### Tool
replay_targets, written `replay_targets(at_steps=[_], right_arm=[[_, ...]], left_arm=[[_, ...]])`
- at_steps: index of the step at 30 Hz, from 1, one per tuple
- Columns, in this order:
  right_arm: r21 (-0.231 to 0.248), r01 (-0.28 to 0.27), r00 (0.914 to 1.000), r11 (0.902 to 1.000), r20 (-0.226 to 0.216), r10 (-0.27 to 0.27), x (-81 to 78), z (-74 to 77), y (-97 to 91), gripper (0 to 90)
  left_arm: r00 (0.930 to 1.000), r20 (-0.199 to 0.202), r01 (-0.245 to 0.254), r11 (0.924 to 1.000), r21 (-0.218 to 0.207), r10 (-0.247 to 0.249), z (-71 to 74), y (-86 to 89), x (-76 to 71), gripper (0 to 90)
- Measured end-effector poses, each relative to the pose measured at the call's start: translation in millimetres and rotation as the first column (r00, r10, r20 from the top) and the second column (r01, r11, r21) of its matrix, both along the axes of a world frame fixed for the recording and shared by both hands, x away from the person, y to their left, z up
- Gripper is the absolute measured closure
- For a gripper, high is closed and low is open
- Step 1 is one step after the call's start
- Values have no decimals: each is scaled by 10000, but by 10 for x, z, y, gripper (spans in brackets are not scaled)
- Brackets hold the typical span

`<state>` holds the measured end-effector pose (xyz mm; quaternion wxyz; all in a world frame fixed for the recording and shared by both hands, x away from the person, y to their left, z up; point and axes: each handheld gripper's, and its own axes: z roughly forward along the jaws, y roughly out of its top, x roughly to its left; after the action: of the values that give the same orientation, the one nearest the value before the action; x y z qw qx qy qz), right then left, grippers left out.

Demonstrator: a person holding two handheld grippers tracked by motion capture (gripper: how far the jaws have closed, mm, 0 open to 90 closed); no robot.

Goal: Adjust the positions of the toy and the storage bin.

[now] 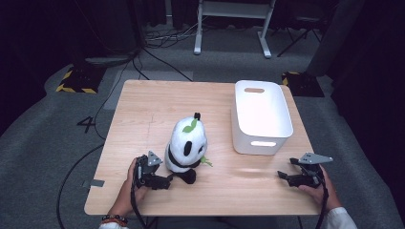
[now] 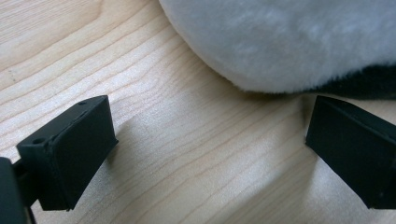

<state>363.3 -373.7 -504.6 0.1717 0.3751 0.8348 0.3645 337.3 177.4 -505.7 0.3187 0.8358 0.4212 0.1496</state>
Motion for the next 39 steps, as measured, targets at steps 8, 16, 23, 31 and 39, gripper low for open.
replay_targets(at_steps=[8, 16, 23, 31, 39], right_arm=[[7, -60, 10000, 10000, -19, 60, 14, 1, -2, 164], [-99, 321, 9994, 9994, -112, -322, 37, 12, 23, 153], [-134, 130, 9999, 9998, -62, -131, 47, 58, -11, 174], [221, 68, 9995, 9997, 305, -74, 2, 160, -30, 167], [742, -278, 9959, 9969, 883, 212, -52, 353, -8, 176]], left_arm=[[9988, -19, 488, 9988, -33, -488, -1, 10, -40, 16], [9986, -51, 530, 9986, -13, -530, -2, 12, -34, 5], [9985, -64, 544, 9985, -10, -544, -2, 15, -32, 3], [9986, -41, 527, 9986, 1, -527, -2, 13, -35, 4], [9986, -51, 527, 9986, -17, -527, -2, 13, -35, 5]])
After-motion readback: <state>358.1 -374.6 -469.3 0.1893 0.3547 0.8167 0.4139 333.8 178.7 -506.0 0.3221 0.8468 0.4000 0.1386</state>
